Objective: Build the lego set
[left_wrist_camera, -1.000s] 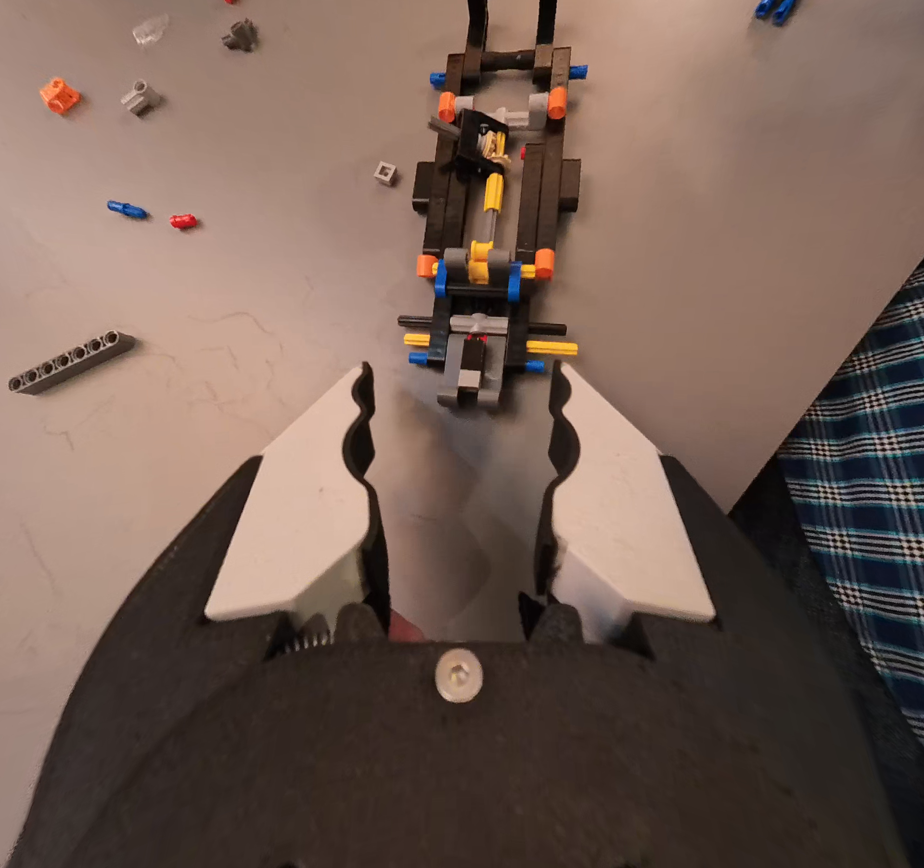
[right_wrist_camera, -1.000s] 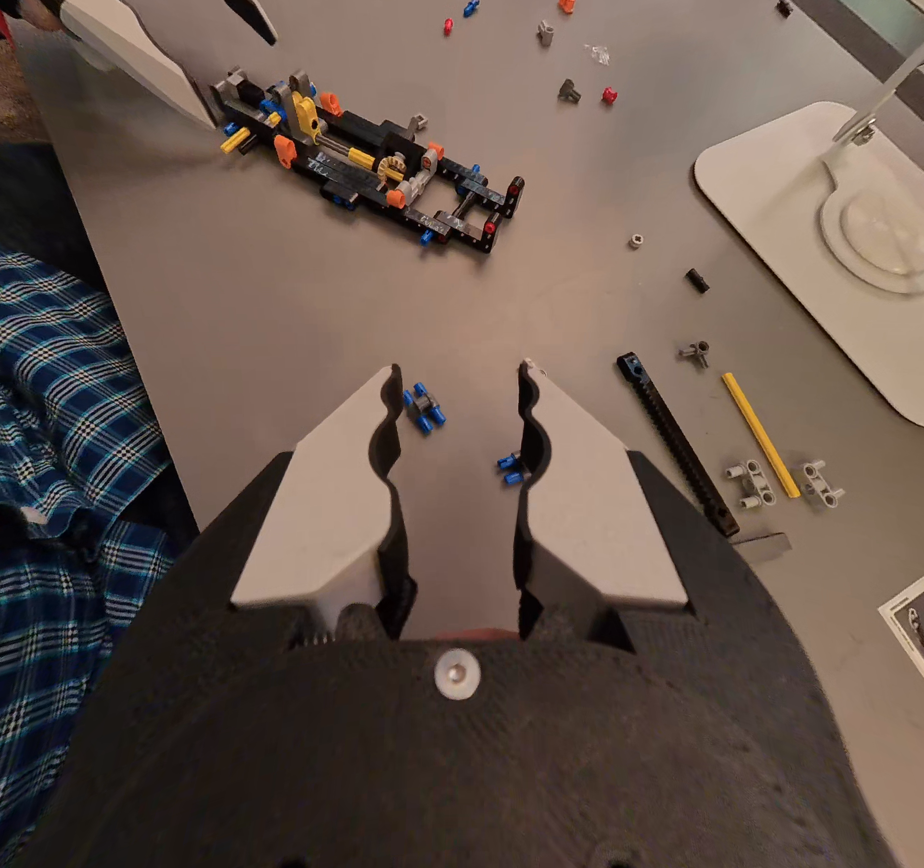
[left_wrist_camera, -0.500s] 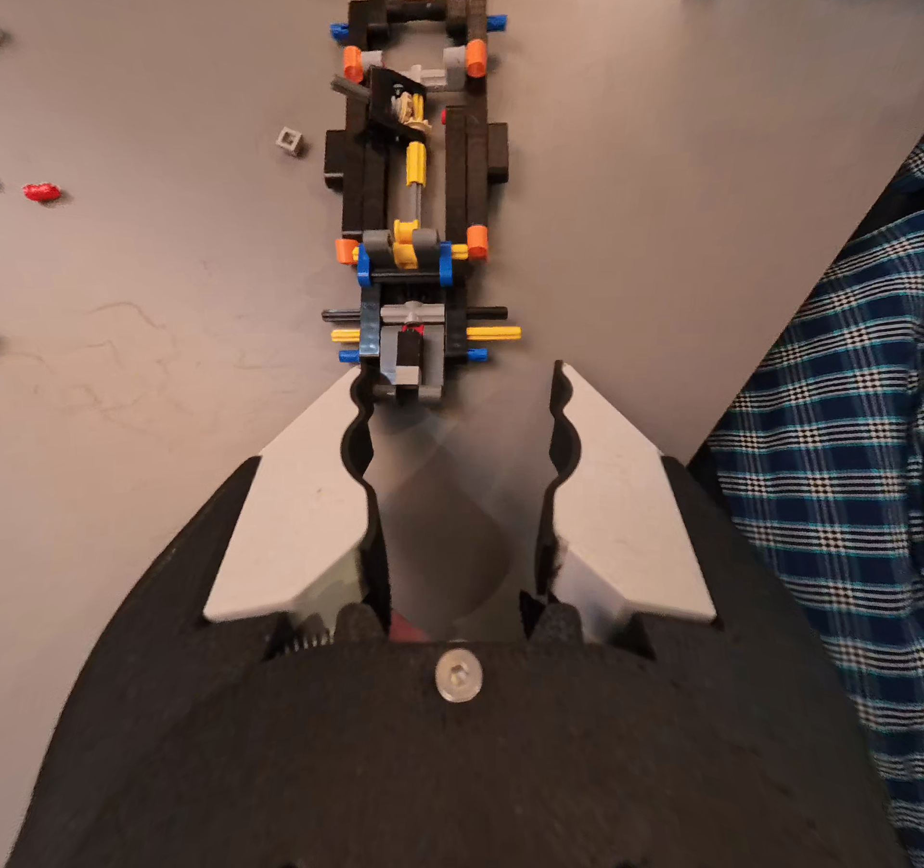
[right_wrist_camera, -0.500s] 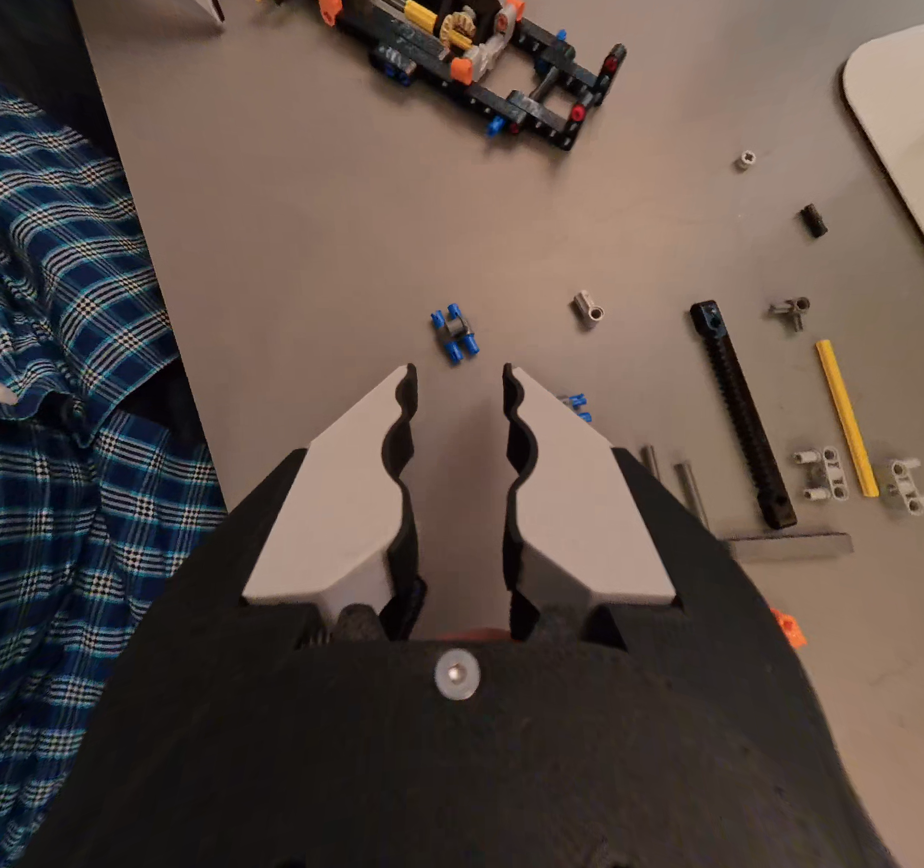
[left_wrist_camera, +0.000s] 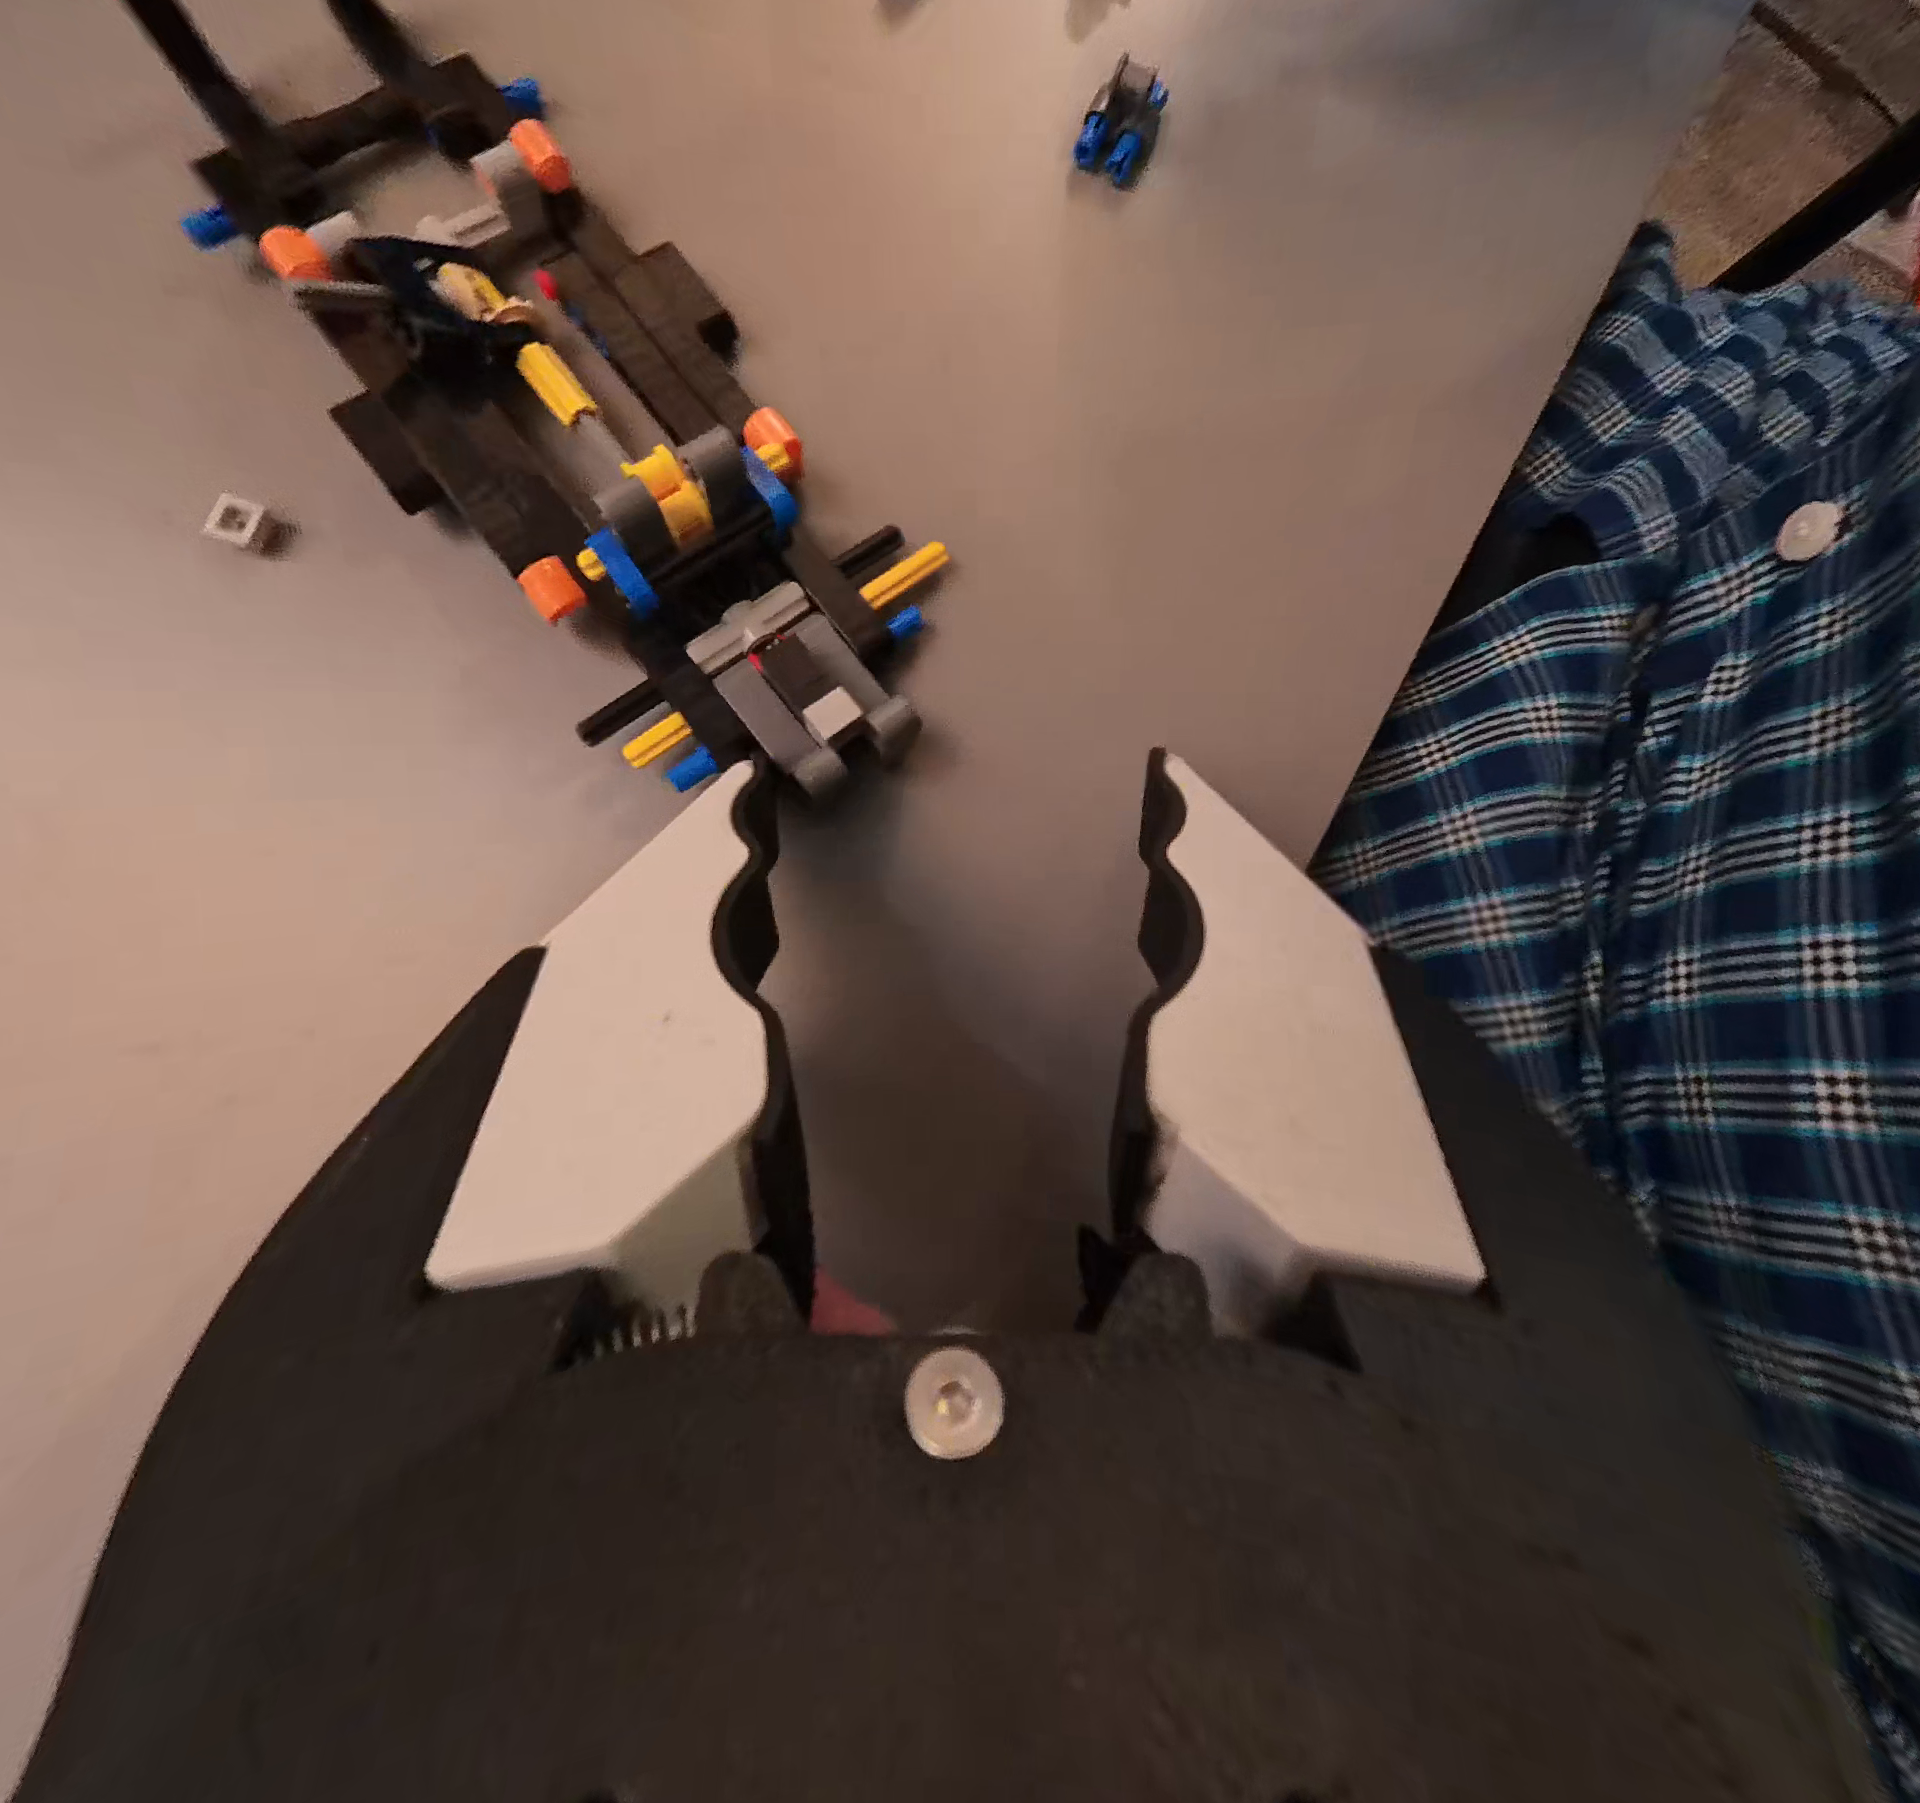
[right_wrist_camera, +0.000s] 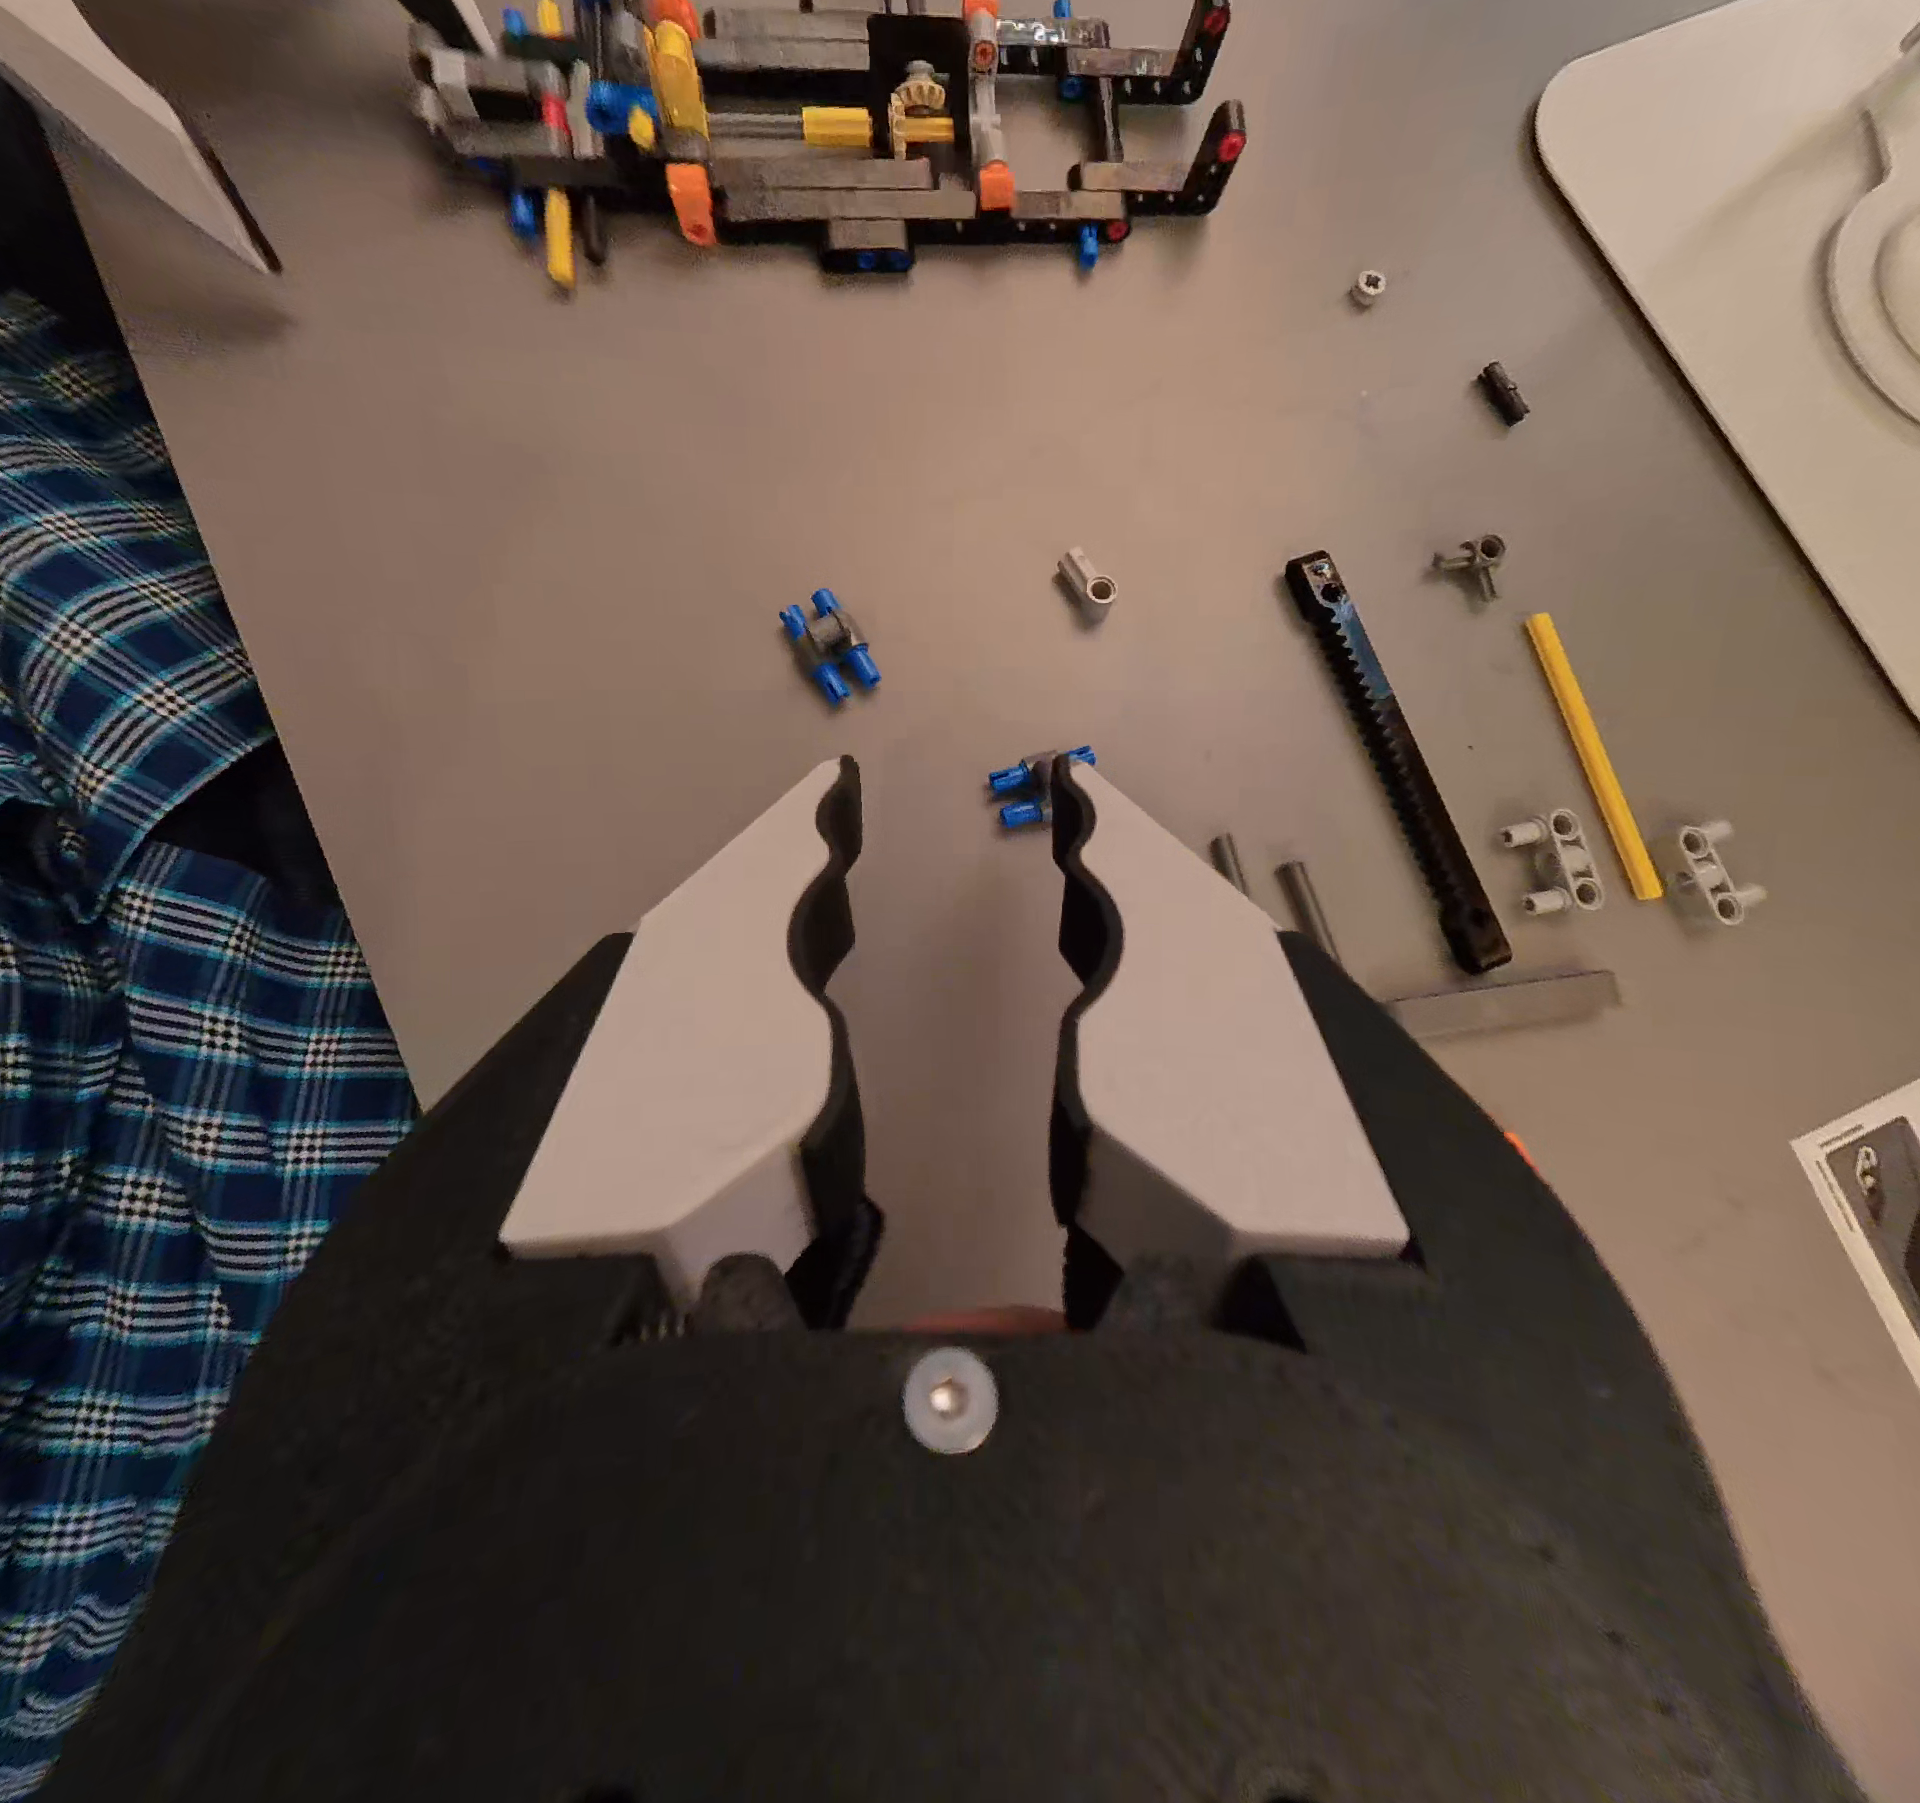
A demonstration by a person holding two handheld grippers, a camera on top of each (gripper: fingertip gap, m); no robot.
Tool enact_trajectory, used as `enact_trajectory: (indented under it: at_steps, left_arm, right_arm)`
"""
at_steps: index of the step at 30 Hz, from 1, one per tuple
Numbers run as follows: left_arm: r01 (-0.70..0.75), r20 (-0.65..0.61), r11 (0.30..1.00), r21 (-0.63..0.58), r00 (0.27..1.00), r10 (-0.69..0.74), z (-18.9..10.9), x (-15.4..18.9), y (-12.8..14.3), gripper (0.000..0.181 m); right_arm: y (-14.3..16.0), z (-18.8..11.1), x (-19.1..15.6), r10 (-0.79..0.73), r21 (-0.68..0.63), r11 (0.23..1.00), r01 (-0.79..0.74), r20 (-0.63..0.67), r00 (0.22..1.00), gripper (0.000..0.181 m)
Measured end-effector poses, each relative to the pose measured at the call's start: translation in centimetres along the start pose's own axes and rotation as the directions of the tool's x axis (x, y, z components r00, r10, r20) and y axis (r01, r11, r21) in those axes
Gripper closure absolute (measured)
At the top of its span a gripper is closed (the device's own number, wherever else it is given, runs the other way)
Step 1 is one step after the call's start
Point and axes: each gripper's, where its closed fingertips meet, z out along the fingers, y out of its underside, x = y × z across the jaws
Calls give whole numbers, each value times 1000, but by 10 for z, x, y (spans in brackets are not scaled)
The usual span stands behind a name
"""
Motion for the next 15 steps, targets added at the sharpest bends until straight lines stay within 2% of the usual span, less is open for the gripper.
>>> enact_trajectory:
  at_steps: [15]
  left_arm:
    - [-16, -85, 996, 87, 996, 24, 28, 28, -33, 107]
  right_arm:
    - [-7, -5, 5, 25, 55, 998, -25, -12, 1000, 146]
